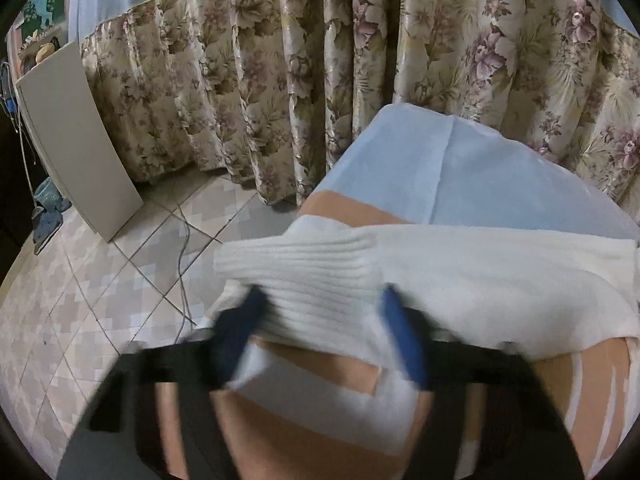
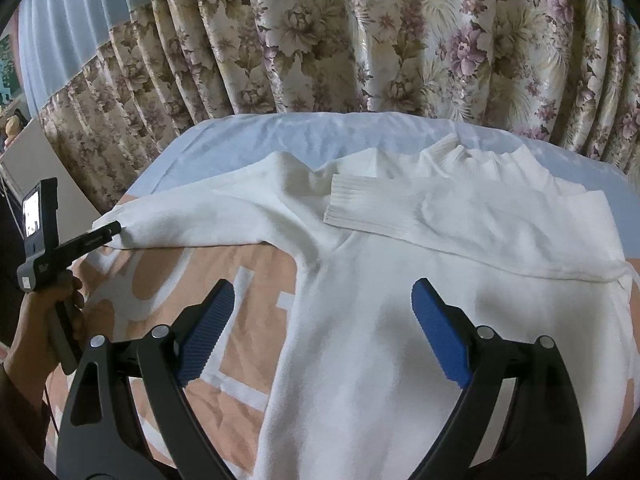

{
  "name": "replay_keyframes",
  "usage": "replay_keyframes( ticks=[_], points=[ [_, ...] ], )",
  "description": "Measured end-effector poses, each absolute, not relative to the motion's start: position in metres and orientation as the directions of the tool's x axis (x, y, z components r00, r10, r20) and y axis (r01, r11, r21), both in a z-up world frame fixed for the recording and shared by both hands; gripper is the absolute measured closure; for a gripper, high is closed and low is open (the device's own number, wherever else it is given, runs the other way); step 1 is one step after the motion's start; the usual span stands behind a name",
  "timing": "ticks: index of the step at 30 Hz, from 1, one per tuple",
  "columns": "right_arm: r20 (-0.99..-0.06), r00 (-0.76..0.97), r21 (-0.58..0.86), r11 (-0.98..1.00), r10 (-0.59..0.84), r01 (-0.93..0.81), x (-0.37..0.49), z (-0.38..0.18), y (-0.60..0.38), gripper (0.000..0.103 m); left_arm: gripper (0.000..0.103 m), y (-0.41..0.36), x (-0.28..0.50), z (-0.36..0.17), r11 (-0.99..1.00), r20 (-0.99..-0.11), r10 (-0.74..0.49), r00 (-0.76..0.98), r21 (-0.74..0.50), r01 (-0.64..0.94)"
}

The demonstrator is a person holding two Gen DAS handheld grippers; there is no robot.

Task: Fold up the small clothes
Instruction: 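Fold the held sleeve with the left gripper across the sweater body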

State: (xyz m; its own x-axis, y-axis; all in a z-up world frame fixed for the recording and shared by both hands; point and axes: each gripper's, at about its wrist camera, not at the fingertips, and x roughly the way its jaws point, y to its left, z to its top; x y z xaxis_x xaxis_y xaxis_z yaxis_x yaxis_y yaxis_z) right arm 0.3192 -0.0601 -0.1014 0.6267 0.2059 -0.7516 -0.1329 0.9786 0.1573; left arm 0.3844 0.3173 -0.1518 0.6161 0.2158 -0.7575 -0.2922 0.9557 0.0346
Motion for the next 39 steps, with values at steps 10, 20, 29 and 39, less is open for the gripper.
replay_keyframes(
  ticks=[10,20,29,39],
  points=[
    [-0.754,0.622,0.175,0.977,0.211,-0.119,0.321,-0.106,-0.067,0.012,0.096,0.292,0.380,-0.132,0.971,-0.707,0.193,0.680,0.040,-0.234],
    [-0.743,0.635,0.199,0.975,0.213,-0.095,0.322,-0.102,-0.089,0.012,0.096,0.246,0.380,-0.097,0.976,-0.664,0.196,0.722,0.064,-0.207],
    [-0.731,0.666,0.170,0.985,0.150,-0.035,0.330,-0.091,-0.144,0.012,0.097,0.171,0.389,-0.079,0.983,-0.663,0.177,0.727,0.082,-0.165],
    [-0.719,0.689,0.150,0.988,0.092,0.025,0.330,-0.087,-0.217,0.012,0.097,0.074,0.396,-0.076,0.993,-0.672,0.120,0.731,0.093,-0.077]
  ],
)
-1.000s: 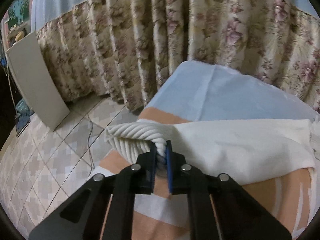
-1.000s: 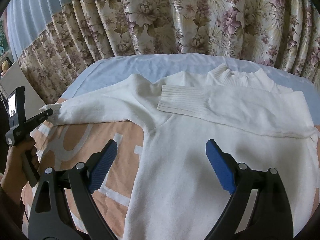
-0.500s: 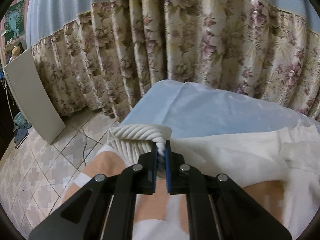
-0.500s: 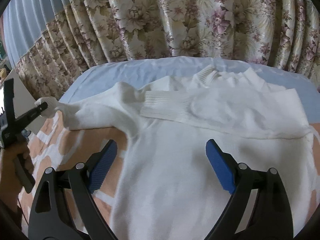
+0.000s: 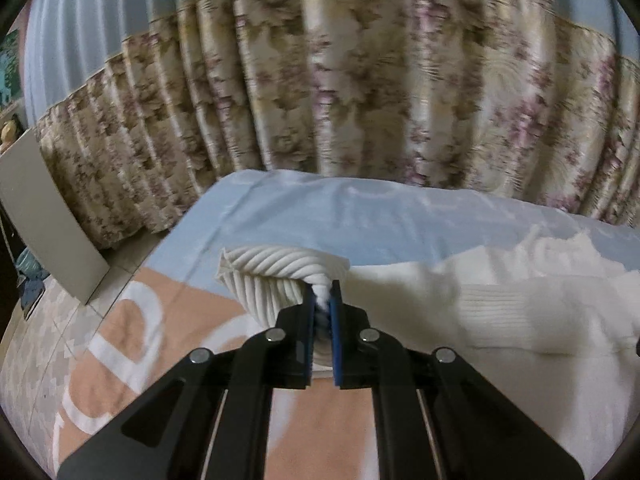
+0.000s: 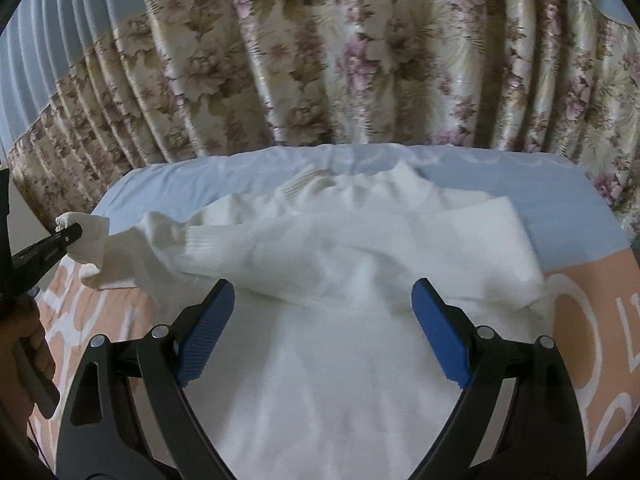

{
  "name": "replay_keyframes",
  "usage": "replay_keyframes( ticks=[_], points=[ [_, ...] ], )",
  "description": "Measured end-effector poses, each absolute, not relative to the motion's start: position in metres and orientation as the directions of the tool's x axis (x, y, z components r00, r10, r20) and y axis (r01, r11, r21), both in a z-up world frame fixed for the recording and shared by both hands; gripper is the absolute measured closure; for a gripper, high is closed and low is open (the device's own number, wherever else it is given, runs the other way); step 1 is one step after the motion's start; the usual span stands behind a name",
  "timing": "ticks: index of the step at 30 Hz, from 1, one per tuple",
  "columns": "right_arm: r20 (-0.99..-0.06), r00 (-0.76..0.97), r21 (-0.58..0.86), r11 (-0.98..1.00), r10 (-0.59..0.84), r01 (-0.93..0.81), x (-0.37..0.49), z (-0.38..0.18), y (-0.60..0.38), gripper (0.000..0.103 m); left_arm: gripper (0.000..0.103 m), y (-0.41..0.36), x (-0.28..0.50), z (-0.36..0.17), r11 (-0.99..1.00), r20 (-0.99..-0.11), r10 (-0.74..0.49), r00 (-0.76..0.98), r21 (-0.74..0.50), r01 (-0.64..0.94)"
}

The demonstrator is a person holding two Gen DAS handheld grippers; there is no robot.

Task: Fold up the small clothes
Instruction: 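Fold the held sleeve with the left gripper across the sweater body, then open the left gripper and release the sleeve on the sweater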

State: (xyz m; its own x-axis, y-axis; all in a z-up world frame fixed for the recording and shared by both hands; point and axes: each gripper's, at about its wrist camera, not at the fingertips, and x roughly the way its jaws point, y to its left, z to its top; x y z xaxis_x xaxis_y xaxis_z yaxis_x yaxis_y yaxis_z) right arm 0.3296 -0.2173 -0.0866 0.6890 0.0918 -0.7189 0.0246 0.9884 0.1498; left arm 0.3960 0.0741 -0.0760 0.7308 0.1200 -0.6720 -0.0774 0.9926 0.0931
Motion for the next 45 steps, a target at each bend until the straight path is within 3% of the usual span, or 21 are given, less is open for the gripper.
replay_keyframes(
  ticks=[24,27,28,29,31,34,45],
  points=[
    [-0.725,0.689,0.177,0.973,0.027,0.148,0.325,-0.101,-0.347,0.012,0.096,-0.155,0.392,-0.103,0.982,-0.716,-0.092,0.692,0.050,0.182],
    [-0.728,0.686,0.170,0.974,0.022,0.149,0.327,-0.102,-0.351,0.012,0.089,-0.152,0.393,-0.105,0.984,-0.727,-0.112,0.677,0.015,0.179],
    [-0.728,0.685,0.166,0.975,0.019,0.150,0.328,-0.102,-0.351,0.012,0.076,-0.151,0.392,-0.103,0.984,-0.722,-0.107,0.684,0.020,0.175],
    [-0.728,0.685,0.161,0.976,0.015,0.150,0.329,-0.102,-0.351,0.012,0.053,-0.148,0.389,-0.099,0.985,-0.708,-0.100,0.699,0.031,0.172],
    [-0.728,0.685,0.158,0.976,0.014,0.148,0.330,-0.102,-0.350,0.012,0.039,-0.138,0.385,-0.088,0.987,-0.679,-0.088,0.729,0.040,0.157],
    [-0.727,0.687,0.157,0.977,0.017,0.142,0.333,-0.100,-0.345,0.012,0.032,-0.114,0.386,-0.075,0.991,-0.660,-0.082,0.747,0.024,0.130],
    [-0.732,0.675,0.193,0.979,0.097,0.069,0.350,-0.102,-0.284,0.012,0.031,-0.021,0.395,-0.086,1.000,-0.677,0.009,0.736,0.001,-0.012]
  ],
)
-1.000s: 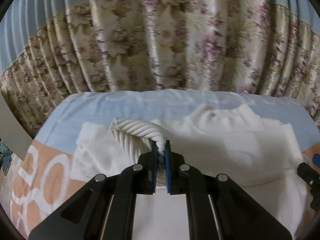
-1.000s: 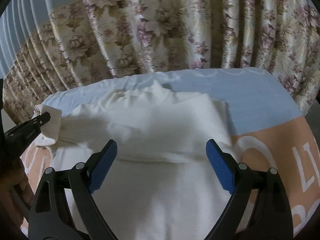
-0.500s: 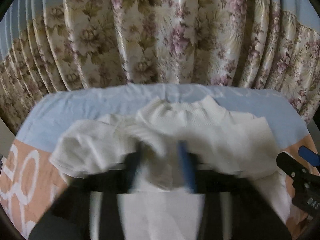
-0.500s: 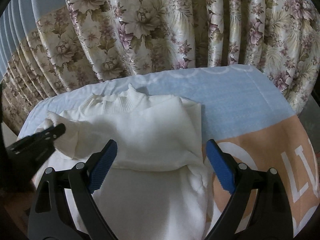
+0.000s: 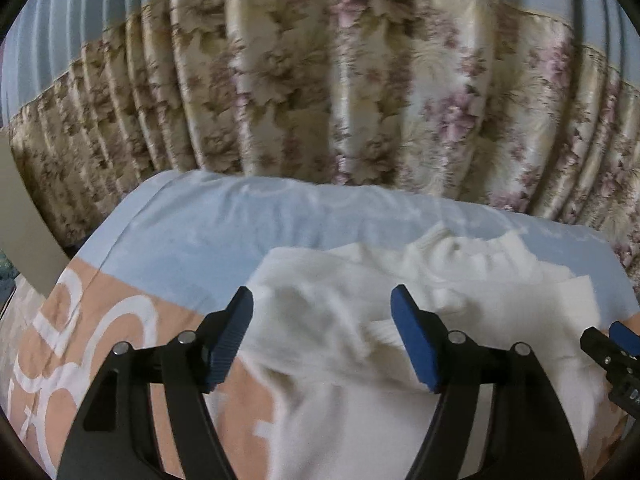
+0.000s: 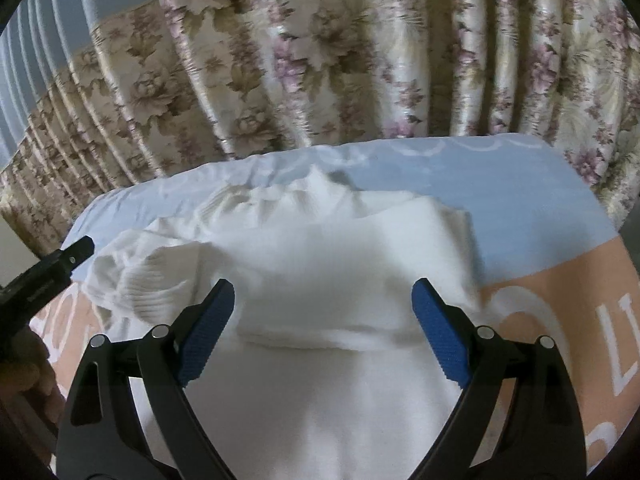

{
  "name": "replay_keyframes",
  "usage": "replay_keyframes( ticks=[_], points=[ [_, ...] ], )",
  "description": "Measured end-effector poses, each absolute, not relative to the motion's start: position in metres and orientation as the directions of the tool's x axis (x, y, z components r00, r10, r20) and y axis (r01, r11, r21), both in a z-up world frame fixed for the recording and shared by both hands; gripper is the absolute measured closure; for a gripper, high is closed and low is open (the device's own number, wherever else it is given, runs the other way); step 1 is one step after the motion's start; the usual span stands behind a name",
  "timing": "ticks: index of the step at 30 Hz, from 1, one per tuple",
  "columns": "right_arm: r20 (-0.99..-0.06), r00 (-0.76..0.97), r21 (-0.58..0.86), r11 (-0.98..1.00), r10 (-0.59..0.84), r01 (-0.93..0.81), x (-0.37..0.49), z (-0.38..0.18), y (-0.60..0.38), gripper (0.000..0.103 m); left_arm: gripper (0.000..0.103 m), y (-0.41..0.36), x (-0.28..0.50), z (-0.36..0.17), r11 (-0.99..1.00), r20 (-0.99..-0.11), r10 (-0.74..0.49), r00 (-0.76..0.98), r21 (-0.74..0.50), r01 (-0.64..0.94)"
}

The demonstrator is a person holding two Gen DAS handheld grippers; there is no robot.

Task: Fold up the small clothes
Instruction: 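Open the left gripper and release the sleeve on the sweater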

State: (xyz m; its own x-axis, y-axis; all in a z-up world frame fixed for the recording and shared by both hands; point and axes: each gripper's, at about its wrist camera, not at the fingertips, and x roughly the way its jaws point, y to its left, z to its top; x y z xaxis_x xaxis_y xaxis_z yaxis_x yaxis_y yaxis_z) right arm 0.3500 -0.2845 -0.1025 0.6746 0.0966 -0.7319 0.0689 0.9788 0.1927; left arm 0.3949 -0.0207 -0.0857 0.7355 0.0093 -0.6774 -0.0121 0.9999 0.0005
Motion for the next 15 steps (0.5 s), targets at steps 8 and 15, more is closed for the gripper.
replay_keyframes(
  ticks=[8,15],
  points=[
    [-0.721,0.673,0.180,0.982,0.167,-0.051,0.360,-0.104,-0.216,0.012,0.031,0.028,0.398,-0.101,0.998,-0.690,0.058,0.721,0.015,-0.067],
    [-0.712,0.662,0.176,0.972,0.236,-0.158,0.368,-0.109,-0.149,0.013,0.031,0.071,0.398,-0.110,0.992,-0.695,0.088,0.713,-0.001,-0.123]
  ],
)
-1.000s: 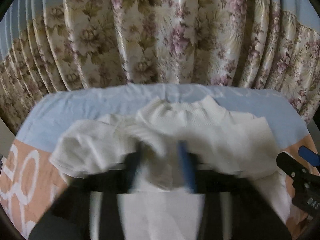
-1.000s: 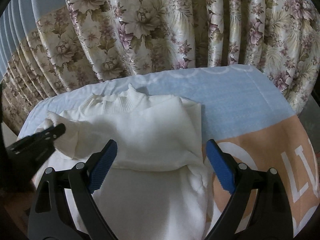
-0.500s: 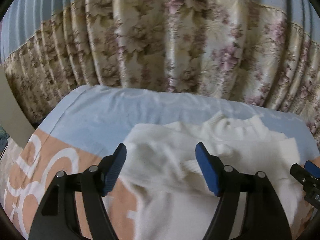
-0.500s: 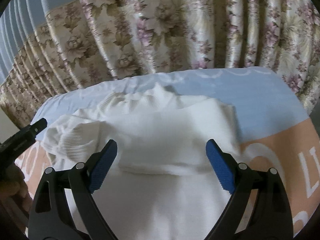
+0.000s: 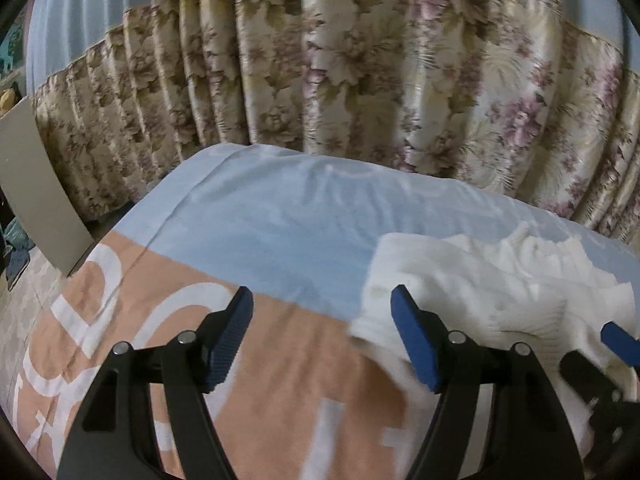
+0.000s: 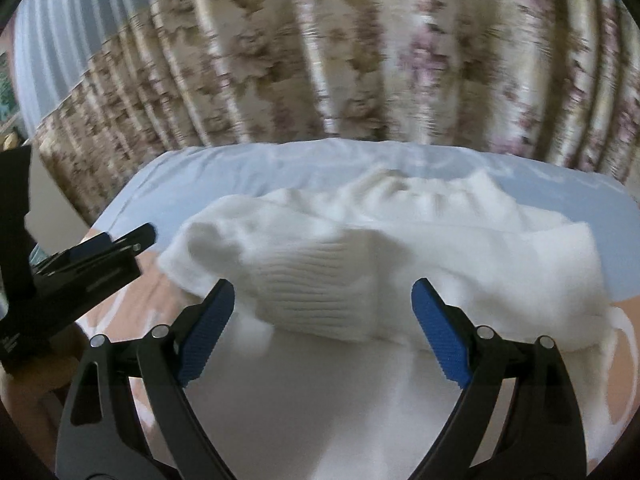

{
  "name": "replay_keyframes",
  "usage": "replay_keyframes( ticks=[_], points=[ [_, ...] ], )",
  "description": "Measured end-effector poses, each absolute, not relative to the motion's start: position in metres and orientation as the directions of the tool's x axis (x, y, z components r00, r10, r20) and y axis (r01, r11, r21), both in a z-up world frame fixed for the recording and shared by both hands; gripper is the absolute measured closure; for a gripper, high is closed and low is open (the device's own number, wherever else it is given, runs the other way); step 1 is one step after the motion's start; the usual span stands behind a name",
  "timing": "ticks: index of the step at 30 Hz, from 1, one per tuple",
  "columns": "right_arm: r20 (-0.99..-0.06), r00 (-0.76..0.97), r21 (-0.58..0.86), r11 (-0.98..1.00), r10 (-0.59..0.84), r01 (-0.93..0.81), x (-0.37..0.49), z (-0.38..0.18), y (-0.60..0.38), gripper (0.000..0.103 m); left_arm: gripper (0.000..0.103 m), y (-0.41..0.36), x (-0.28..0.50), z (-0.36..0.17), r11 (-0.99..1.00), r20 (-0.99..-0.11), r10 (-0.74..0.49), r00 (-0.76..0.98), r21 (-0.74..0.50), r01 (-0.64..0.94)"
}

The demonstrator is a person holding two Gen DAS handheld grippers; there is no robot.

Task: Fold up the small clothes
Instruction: 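Open the left gripper and release the sleeve on the sweater, then grasp the sweater side edge with the right gripper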

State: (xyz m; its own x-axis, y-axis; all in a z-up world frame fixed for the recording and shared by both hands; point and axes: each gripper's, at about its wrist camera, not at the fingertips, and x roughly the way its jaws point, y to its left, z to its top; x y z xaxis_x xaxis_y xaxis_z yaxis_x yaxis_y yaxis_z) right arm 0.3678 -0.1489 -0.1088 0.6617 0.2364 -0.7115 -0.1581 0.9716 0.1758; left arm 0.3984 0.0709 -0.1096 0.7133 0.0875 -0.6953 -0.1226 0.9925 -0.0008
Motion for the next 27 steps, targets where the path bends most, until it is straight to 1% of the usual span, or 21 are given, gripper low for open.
replay_keyframes(
  ticks=[3,5,8,10,12,14,16,18,20,24,25,27],
  points=[
    [-0.716,0.645,0.171,0.963,0.267,-0.209,0.371,-0.113,-0.123,0.013,0.031,0.083,0.397,-0.110,0.991,-0.694,0.090,0.714,-0.006,-0.131],
    [-0.728,0.635,0.148,0.964,0.258,-0.222,0.376,-0.119,-0.110,0.013,0.031,0.090,0.396,-0.111,0.991,-0.693,0.089,0.716,-0.009,-0.132],
    [-0.756,0.622,0.127,0.977,0.206,-0.169,0.392,-0.132,-0.110,0.013,0.031,0.095,0.395,-0.111,0.991,-0.691,0.083,0.718,-0.016,-0.130],
    [-0.775,0.621,0.083,0.993,0.114,-0.079,0.402,-0.139,-0.122,0.014,0.031,0.096,0.395,-0.111,0.992,-0.690,0.079,0.720,-0.020,-0.127],
    [-0.775,0.632,0.034,0.997,-0.013,0.062,0.407,-0.141,-0.147,0.012,0.031,0.095,0.395,-0.111,0.992,-0.687,0.075,0.723,-0.019,-0.121],
    [-0.754,0.639,-0.004,0.974,-0.153,0.228,0.404,-0.136,-0.177,0.012,0.031,0.093,0.396,-0.113,0.993,-0.688,0.072,0.722,-0.020,-0.118],
    [-0.733,0.642,-0.053,0.960,-0.225,0.275,0.401,-0.131,-0.186,0.012,0.031,0.092,0.398,-0.115,0.993,-0.691,0.069,0.720,-0.023,-0.117],
    [-0.695,0.645,-0.137,0.939,-0.317,0.315,0.397,-0.125,-0.191,0.010,0.031,0.091,0.397,-0.117,0.993,-0.695,0.063,0.717,-0.029,-0.116],
    [-0.667,0.637,-0.167,0.911,-0.387,0.378,0.392,-0.121,-0.208,0.010,0.031,0.087,0.397,-0.116,0.994,-0.694,0.059,0.717,-0.028,-0.109],
    [-0.675,0.594,-0.133,0.864,-0.437,0.485,0.382,-0.120,-0.264,0.010,0.031,0.077,0.395,-0.113,0.996,-0.688,0.052,0.724,-0.020,-0.090],
    [-0.684,0.603,-0.098,0.870,-0.411,0.483,0.379,-0.120,-0.274,0.010,0.031,0.074,0.396,-0.112,0.996,-0.688,0.050,0.724,-0.022,-0.090],
    [-0.694,0.662,0.024,0.909,-0.284,0.415,0.376,-0.120,-0.283,0.010,0.031,0.068,0.396,-0.112,0.996,-0.690,0.042,0.722,-0.027,-0.084]
  ],
)
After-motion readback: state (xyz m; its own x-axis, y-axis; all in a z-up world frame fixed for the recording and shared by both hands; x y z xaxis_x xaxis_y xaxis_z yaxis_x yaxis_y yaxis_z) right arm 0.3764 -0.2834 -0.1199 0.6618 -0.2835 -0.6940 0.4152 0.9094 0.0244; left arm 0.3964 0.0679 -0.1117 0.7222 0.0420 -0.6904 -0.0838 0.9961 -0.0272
